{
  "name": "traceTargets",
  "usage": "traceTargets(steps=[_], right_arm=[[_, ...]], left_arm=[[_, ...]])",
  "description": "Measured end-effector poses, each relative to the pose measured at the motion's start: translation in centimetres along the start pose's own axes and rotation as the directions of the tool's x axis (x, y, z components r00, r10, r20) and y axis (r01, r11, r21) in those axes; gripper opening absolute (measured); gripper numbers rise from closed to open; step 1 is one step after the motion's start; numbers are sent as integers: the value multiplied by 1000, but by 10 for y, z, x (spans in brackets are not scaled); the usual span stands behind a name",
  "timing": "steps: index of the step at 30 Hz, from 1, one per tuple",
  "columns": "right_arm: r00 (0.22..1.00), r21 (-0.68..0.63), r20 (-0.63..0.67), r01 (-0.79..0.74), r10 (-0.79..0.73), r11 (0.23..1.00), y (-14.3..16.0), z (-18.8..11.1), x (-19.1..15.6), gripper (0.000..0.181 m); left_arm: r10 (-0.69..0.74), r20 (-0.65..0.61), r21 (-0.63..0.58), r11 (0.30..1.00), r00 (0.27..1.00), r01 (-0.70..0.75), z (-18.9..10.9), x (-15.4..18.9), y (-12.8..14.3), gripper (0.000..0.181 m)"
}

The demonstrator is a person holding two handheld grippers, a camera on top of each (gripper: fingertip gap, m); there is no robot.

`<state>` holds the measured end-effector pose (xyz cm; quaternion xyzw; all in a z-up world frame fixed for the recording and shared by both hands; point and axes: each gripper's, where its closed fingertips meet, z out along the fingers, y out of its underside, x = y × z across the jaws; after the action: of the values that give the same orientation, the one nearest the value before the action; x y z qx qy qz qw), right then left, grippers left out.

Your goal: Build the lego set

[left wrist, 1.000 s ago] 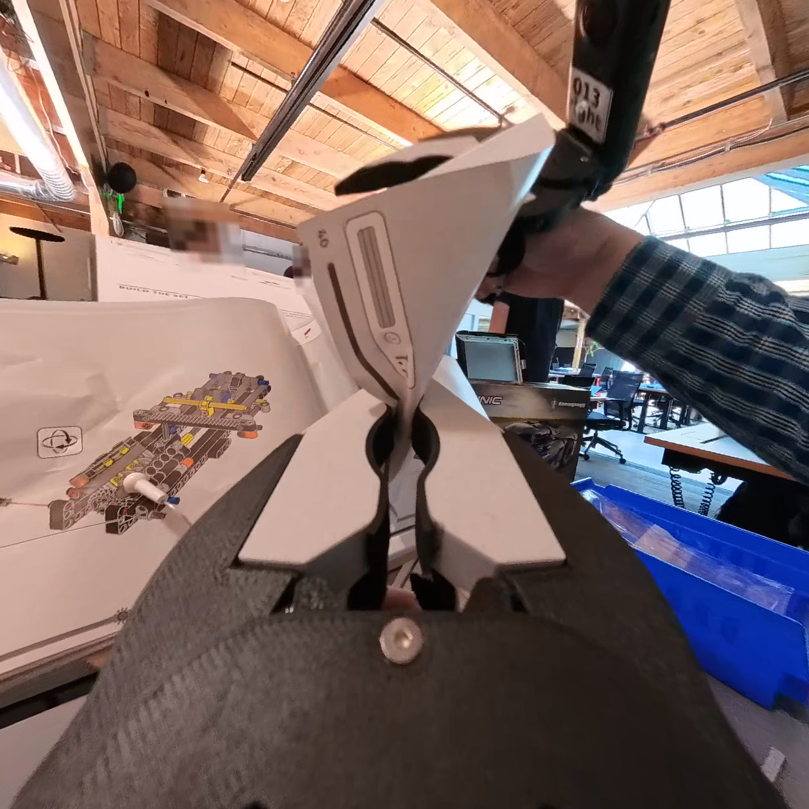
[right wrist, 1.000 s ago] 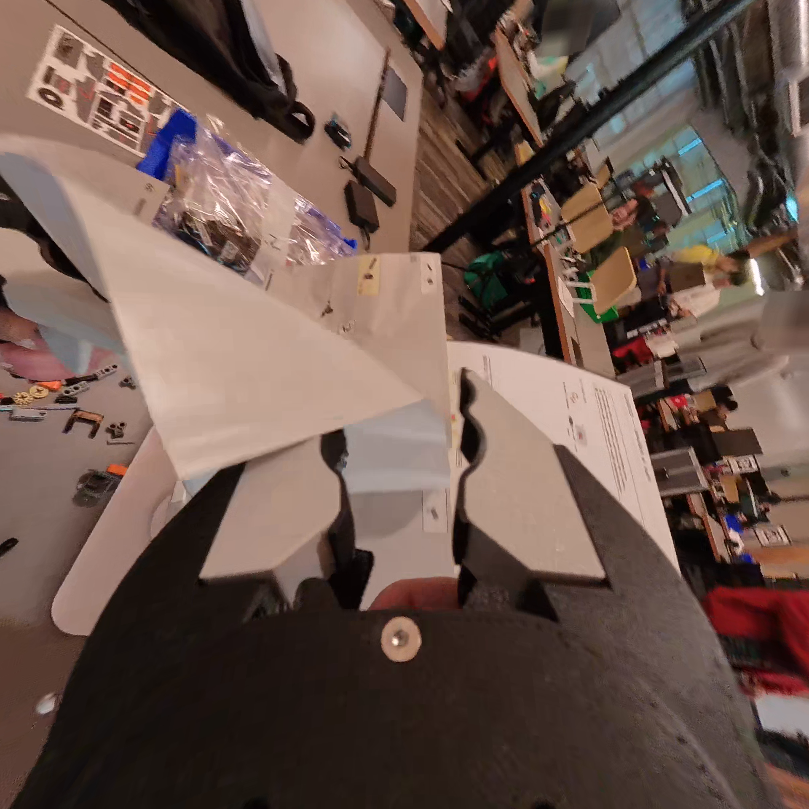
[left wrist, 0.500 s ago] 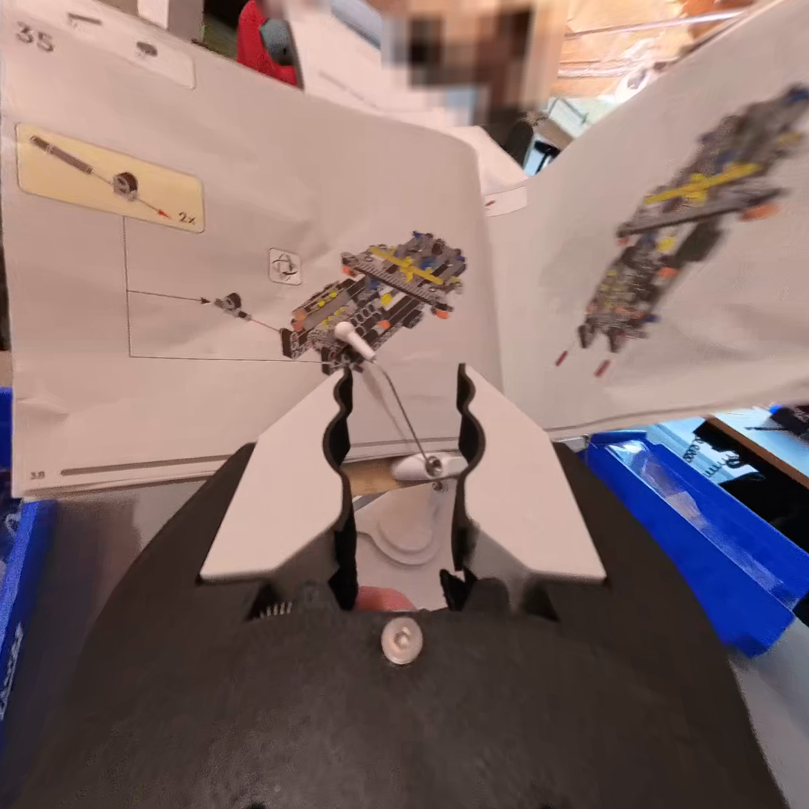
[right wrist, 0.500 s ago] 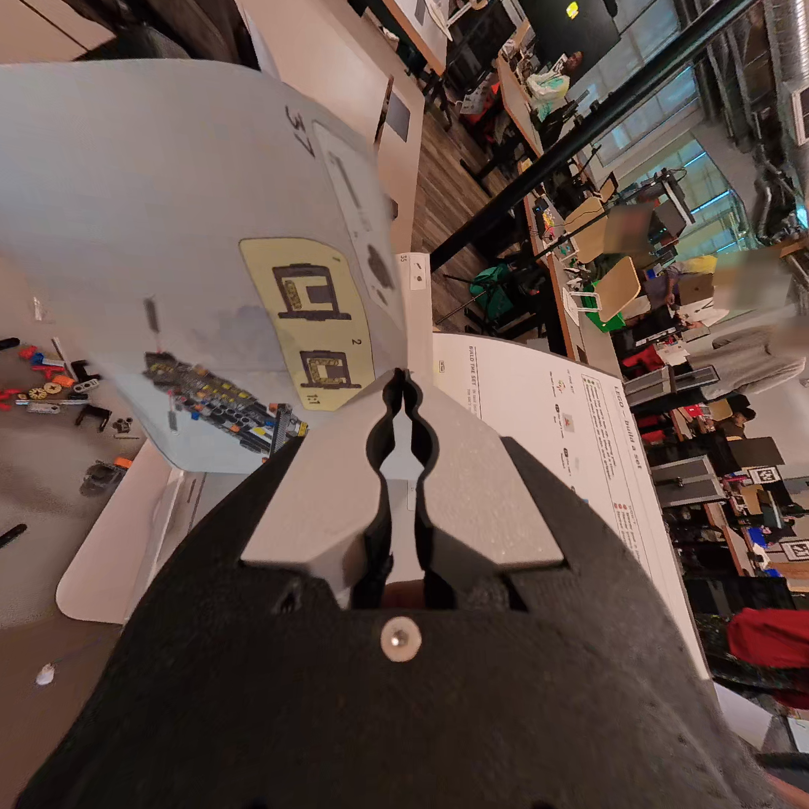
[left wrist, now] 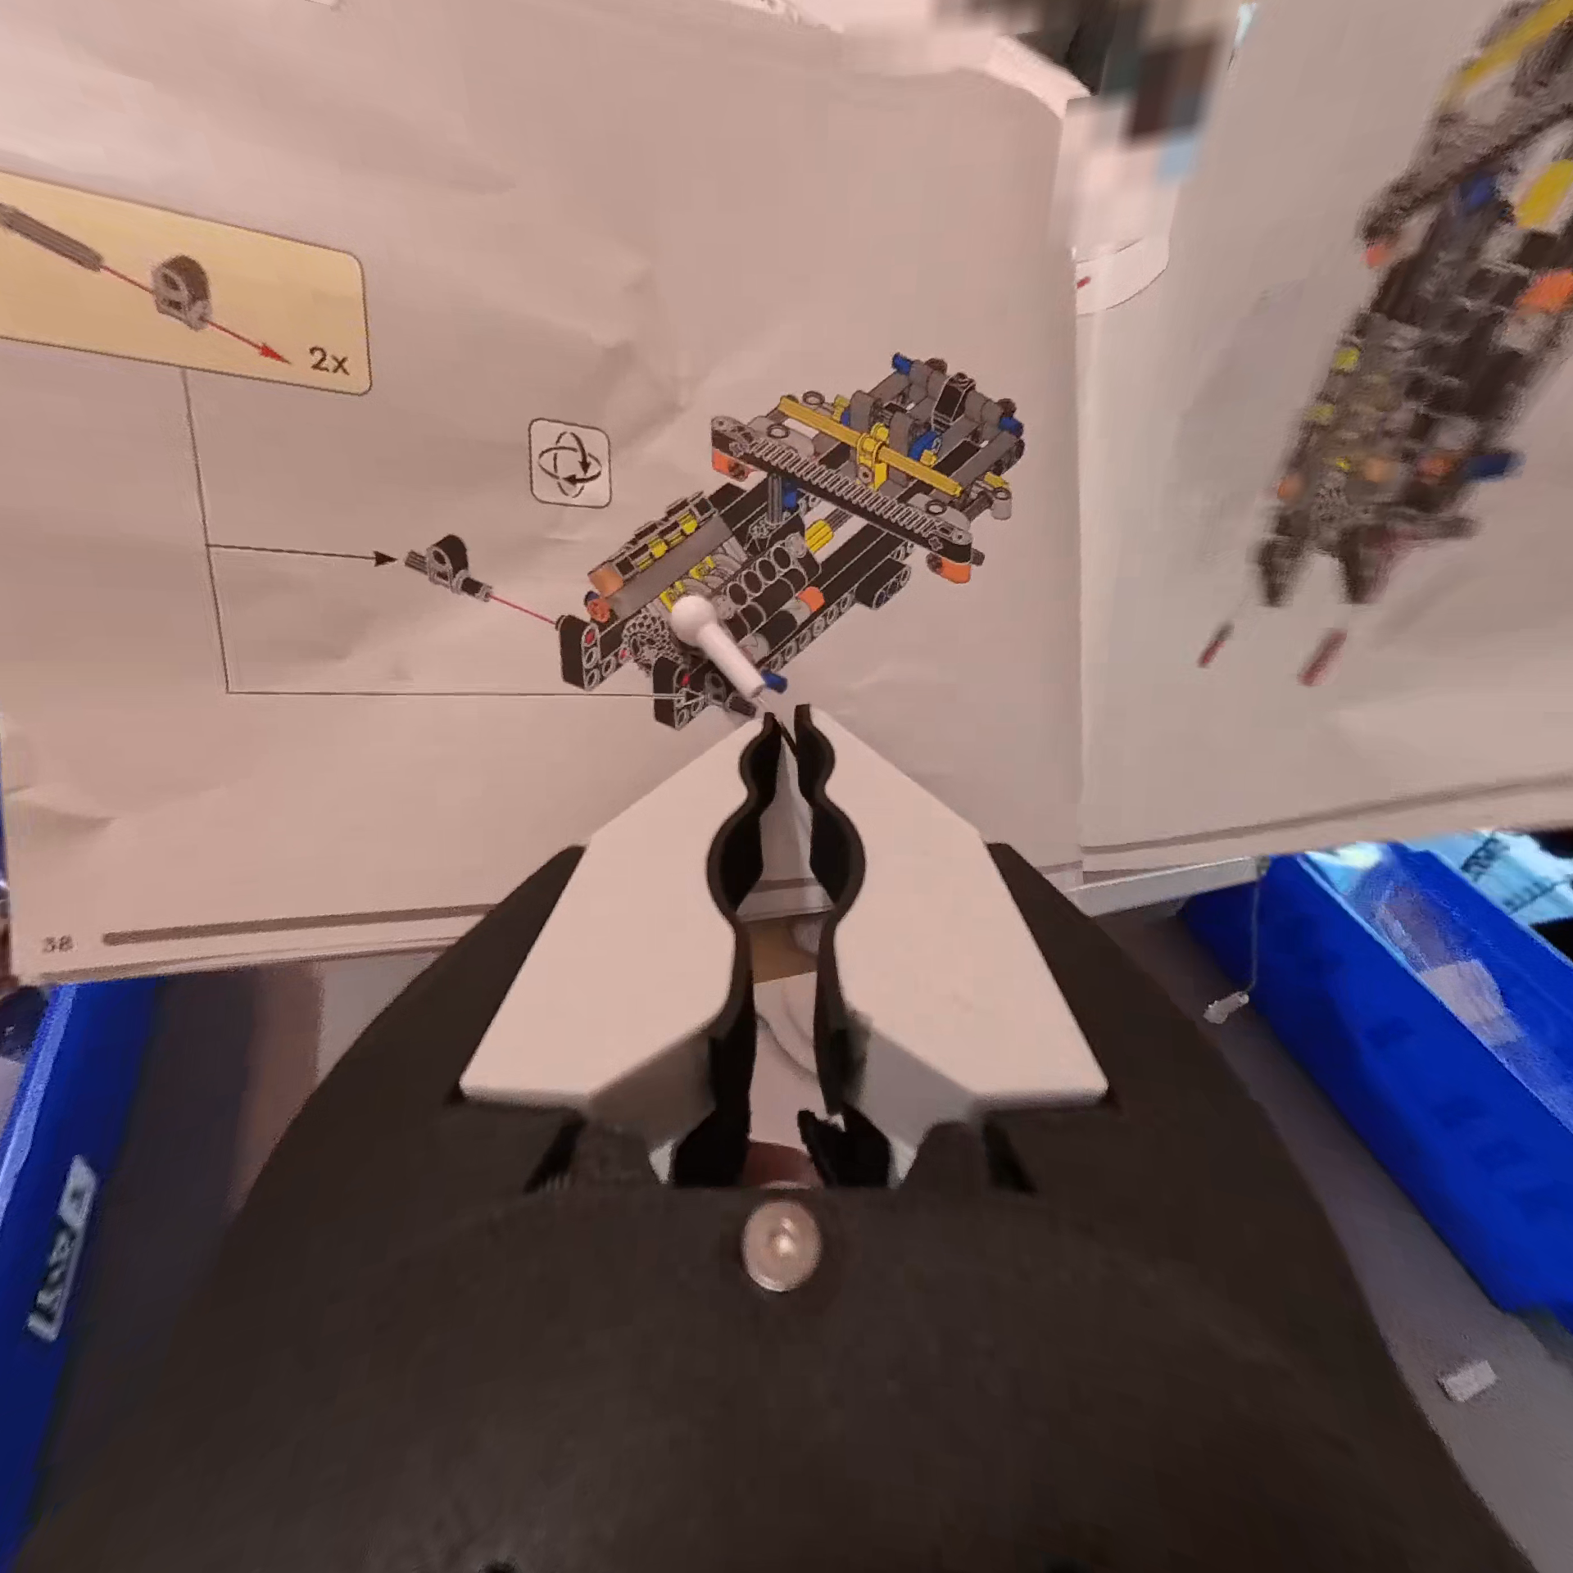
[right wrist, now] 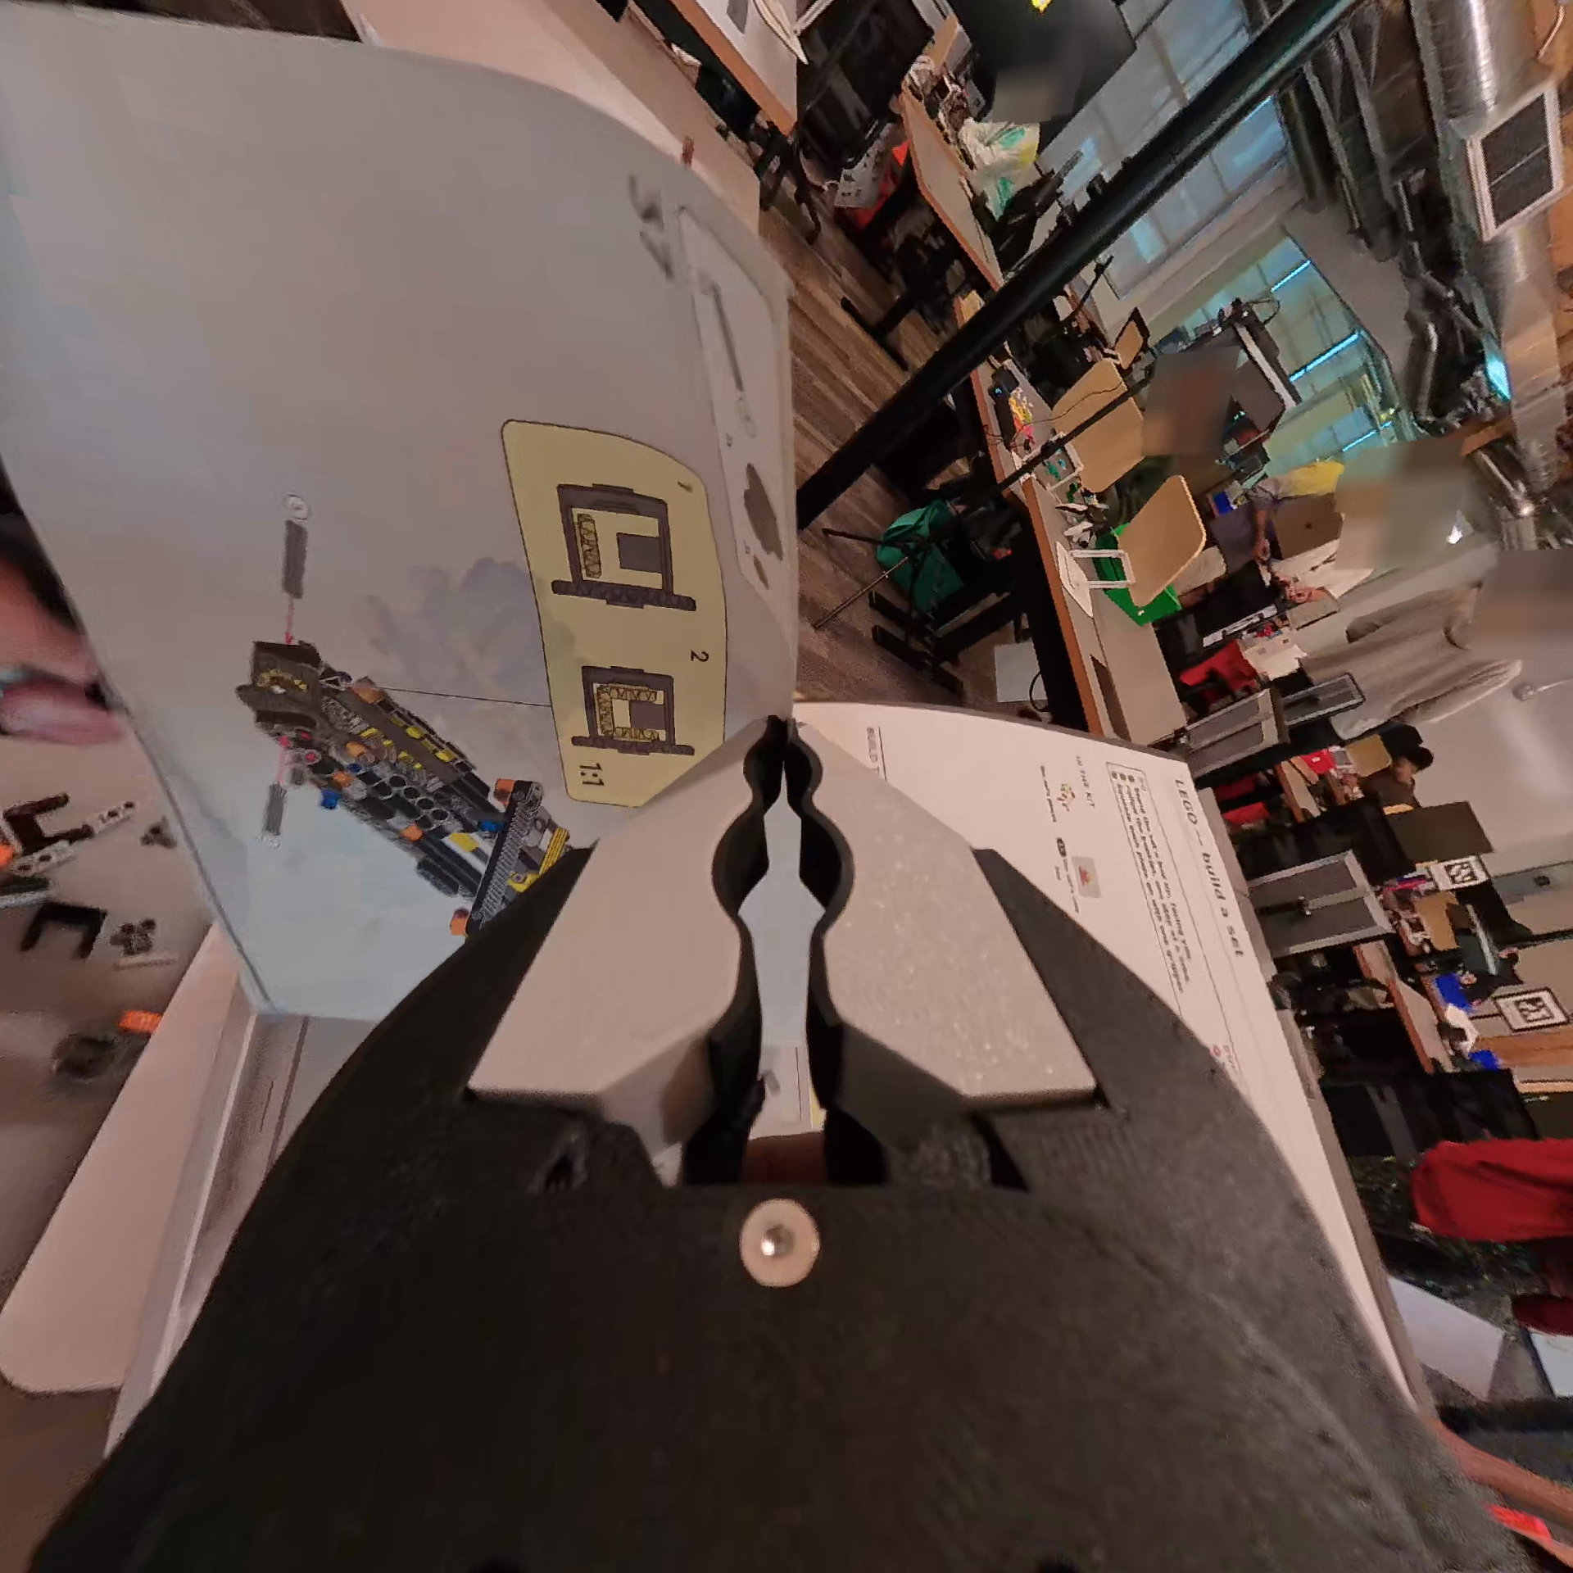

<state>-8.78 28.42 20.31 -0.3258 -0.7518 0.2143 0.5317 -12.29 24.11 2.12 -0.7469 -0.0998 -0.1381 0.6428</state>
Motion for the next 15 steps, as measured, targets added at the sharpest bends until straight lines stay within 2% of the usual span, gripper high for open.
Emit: traceTargets(steps=[8,11,15], right_arm=[[998,-211,-54,-43,32,977,25,72,5,0],[998,-296,-63,-31,13,955,36,94,0,0],[996,-419,-71,24,-60,908,54,117,-6,0]], left_arm=[[-14,-65,134,991,998,22,-14,-2,1,1],[-23,-95,154,987,995,37,-18,-3,2,2],[-107,-117,159,979,987,125,-21,-13,10,2]])
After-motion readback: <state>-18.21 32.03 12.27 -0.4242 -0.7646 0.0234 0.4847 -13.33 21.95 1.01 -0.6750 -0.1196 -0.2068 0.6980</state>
